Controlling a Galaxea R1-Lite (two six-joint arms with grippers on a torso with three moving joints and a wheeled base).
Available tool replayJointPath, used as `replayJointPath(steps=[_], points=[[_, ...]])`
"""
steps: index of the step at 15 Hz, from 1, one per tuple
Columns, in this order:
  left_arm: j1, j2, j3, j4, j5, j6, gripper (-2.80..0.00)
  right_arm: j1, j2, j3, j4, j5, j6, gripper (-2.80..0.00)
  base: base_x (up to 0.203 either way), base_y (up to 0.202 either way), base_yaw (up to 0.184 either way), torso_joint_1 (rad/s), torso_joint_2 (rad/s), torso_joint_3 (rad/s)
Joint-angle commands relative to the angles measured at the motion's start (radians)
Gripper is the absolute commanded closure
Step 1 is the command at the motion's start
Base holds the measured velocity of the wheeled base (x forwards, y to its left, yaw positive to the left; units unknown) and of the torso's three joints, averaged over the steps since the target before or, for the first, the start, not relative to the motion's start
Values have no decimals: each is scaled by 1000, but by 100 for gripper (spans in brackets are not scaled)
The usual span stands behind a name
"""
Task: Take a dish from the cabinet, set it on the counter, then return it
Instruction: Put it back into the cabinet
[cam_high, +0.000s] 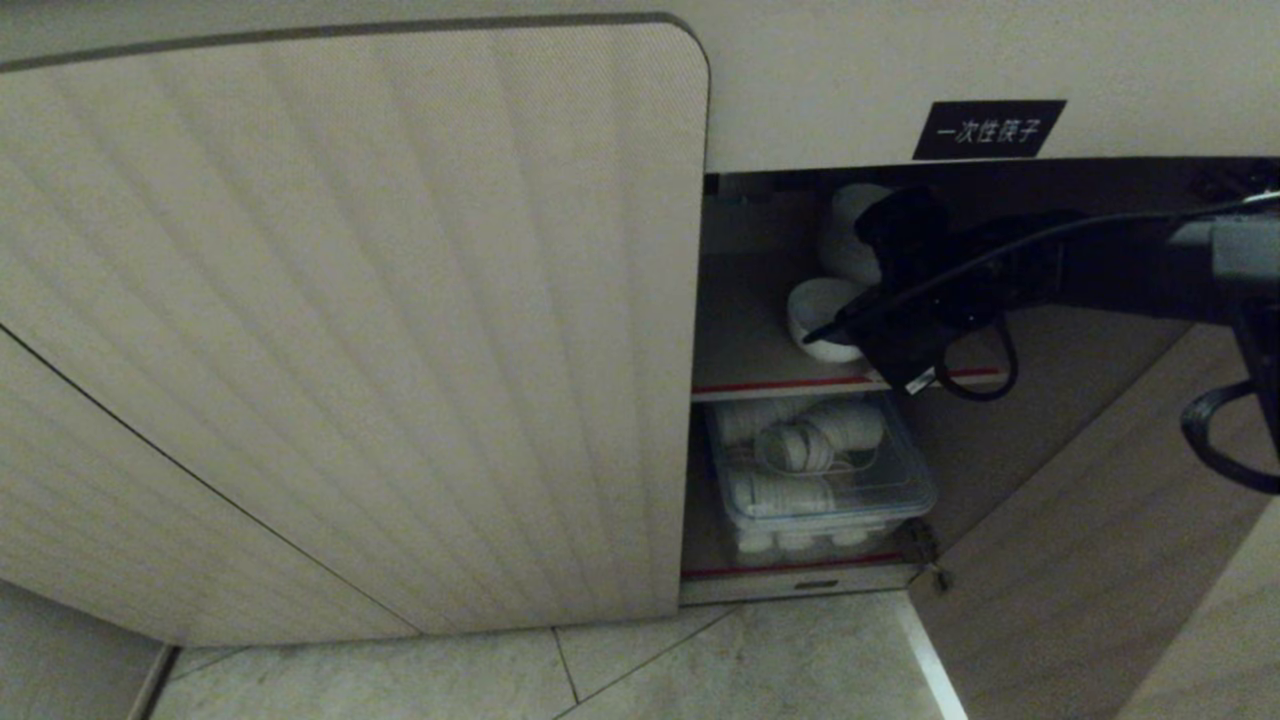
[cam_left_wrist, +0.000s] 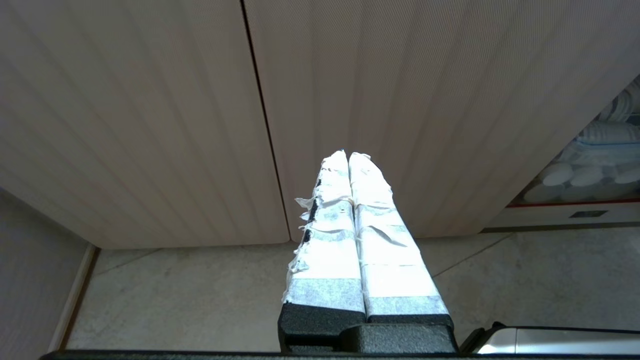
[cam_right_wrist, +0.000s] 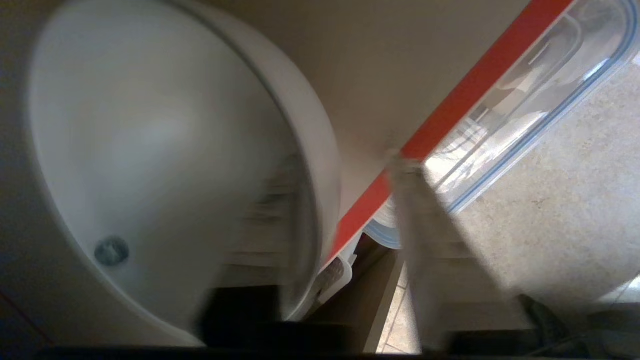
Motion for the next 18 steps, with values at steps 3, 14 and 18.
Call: replayJointPath(steps=[3, 14, 18], points=[[0, 0, 0, 0, 1, 0, 0, 1, 0, -1, 1, -3, 7, -280, 0, 0, 0, 0, 0, 0], [0, 0, 0, 0, 1, 0, 0, 3, 0, 6, -1, -57, -48, -280, 0, 0, 0, 0, 0, 0], [0, 0, 0, 0, 1, 0, 0, 4, 4, 7, -28, -86, -90, -280, 0, 0, 0, 0, 0, 0]])
